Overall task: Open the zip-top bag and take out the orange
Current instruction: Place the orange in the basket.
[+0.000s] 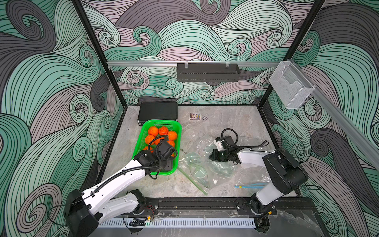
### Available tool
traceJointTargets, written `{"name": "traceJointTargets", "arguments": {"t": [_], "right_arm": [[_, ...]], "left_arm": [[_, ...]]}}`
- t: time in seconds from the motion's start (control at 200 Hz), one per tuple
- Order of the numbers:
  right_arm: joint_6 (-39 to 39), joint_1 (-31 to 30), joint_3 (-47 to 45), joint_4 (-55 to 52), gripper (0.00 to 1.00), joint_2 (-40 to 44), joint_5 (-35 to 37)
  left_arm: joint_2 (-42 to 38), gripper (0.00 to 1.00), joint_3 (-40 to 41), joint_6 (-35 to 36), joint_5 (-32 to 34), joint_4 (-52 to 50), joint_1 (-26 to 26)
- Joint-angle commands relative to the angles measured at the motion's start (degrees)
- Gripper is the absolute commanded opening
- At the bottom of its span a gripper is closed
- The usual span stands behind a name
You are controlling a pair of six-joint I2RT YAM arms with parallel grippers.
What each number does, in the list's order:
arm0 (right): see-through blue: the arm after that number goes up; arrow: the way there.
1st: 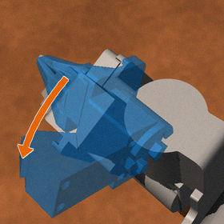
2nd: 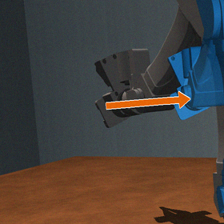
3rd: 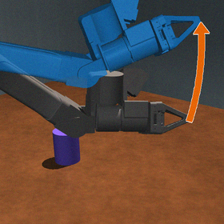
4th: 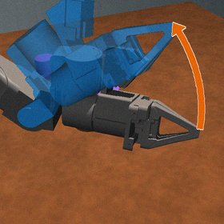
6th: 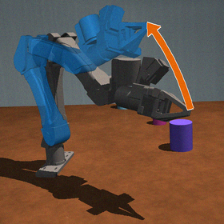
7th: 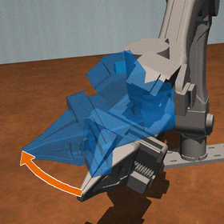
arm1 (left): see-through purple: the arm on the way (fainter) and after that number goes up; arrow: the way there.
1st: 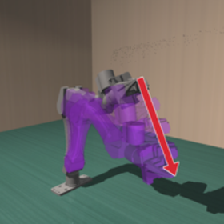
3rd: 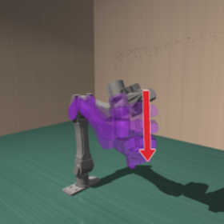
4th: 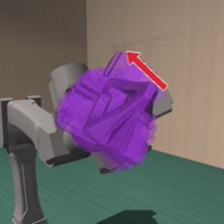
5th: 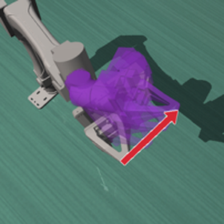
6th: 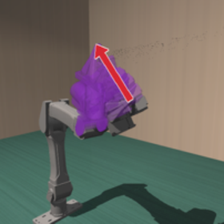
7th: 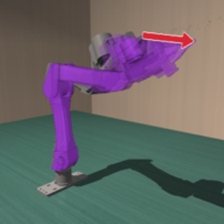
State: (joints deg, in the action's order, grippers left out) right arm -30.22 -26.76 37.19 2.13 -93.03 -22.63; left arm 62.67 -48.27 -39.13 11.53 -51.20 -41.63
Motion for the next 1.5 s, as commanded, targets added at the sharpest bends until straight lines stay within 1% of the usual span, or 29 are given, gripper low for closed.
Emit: {"name": "traceJointTargets", "arguments": {"t": [0.0, 0.15, 0.29, 0.385, 0.5, 0.615, 0.801, 0.896, 1.306, 1.496], "right_arm": [[0.2, 0.2, -2.2, -7.5, 0.0, -2.9, 4.4], [0.2, 0.2, -2.3, -7.5, 0.0, -2.8, 4.4], [0.2, 0.2, -2.3, -7.5, 0.0, -2.7, 4.5], [0.1, 0.2, -2.4, -7.6, 0.0, -2.6, 4.5], [0.2, 0.2, -2.4, -7.6, 0.0, -2.3, 4.5], [0.1, 0.2, -2.5, -7.5, 0.0, -2.2, 4.5], [0.1, 0.2, -2.6, -7.3, 0.0, -1.8, 4.3], [0.2, 0.3, -2.7, -7.4, 0.0, -1.3, 4.5], [0.3, 0.2, -4.0, -5.3, 0.0, 3.1, 4.7], [0.8, 0.1, -5.4, -5.0, 0.0, 9.2, 5.6]], "left_arm": [[2.8, 0.45, 0.3, 1.4, -1.4, 1.5, 1.1], [6.5, 0.46, 1.4, 1.8, -2.3, 4.6, 1.8], [9.8, 0.51, 0.7, 2.8, -2.1, 4.9, 2.8], [12.2, 0.53, -0.3, 3.5, -3.7, 4.2, 3.4], [15.1, 0.59, -0.9, 3.4, -4.5, 4.1, 3.6], [16.2, 0.66, -0.8, 3.5, -4.4, 4.6, 3.7], [15.0, 0.77, -1.2, 3.7, -4.4, 4.4, 3.8], [14.6, 0.8, -2.0, 4.2, -4.9, 3.7, 3.8], [9.8, 0.85, -4.8, 4.2, -3.2, -1.1, 3.8], [3.2, 0.84, -6.1, 4.4, -2.3, -3.2, 3.8]]}}
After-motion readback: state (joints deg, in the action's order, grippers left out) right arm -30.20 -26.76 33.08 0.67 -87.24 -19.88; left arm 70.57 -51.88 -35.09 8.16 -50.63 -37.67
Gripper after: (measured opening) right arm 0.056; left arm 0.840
